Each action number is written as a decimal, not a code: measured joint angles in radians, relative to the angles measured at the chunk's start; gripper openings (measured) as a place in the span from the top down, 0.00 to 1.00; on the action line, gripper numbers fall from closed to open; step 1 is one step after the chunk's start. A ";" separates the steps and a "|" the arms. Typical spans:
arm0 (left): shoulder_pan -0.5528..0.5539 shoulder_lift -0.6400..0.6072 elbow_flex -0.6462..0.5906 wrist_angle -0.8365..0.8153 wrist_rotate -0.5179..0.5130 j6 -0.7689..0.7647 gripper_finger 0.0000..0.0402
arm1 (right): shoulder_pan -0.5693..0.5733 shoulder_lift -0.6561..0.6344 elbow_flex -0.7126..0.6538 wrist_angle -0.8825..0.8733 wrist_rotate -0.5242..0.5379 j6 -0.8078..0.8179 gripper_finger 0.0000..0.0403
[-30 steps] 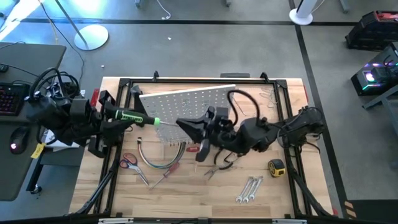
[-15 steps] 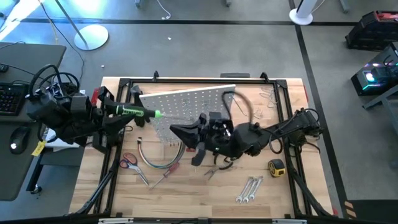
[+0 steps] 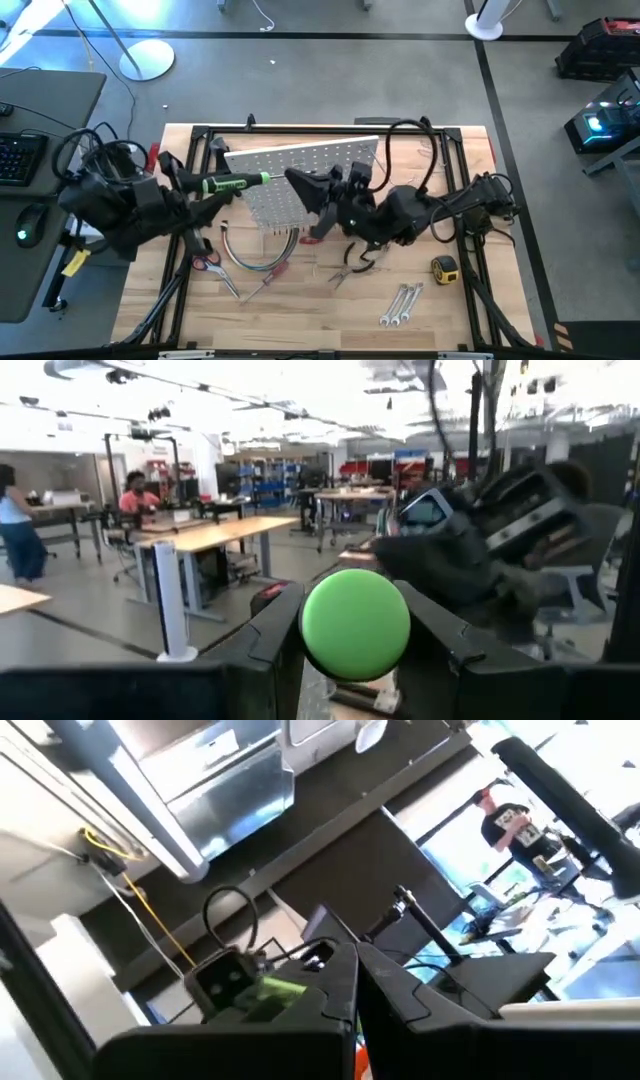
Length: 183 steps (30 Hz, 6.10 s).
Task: Hang tools onto peg board
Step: Hang the green screwdriver on the peg board
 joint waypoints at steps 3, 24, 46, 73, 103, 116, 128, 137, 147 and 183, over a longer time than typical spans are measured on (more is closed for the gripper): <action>-0.015 0.020 0.000 0.086 0.011 0.070 0.71 | -0.002 0.000 0.000 -0.045 0.006 0.044 1.00; -0.006 0.011 0.000 0.184 0.241 0.094 0.71 | 0.001 0.015 0.001 -0.143 -0.080 0.255 1.00; 0.110 0.012 0.000 0.193 0.353 0.067 0.71 | -0.008 0.047 0.001 -0.114 -0.080 0.304 1.00; 0.154 -0.001 0.002 0.126 0.341 -0.006 0.71 | -0.026 0.032 -0.001 -0.127 -0.133 0.286 1.00; -0.012 -0.253 0.001 -0.525 0.124 -0.302 0.71 | -0.012 -0.006 -0.001 -0.276 -0.124 0.238 1.00; 0.214 -0.236 0.060 -0.752 0.350 -0.538 0.71 | -0.015 -0.006 -0.001 -0.276 -0.125 0.238 1.00; 0.392 -0.138 0.222 -1.042 0.631 -0.632 0.71 | -0.015 -0.006 -0.001 -0.276 -0.133 0.220 1.00; 0.472 -0.179 0.224 -0.984 0.785 -0.583 0.71 | -0.015 -0.006 -0.001 -0.276 -0.170 0.220 1.00; 0.544 -0.158 0.223 -1.052 0.831 -0.577 0.71 | -0.015 -0.006 -0.001 -0.278 -0.175 0.219 1.00; 0.461 -0.324 -0.125 -0.805 0.649 -0.691 0.71 | -0.022 -0.006 -0.001 -0.280 -0.174 0.212 1.00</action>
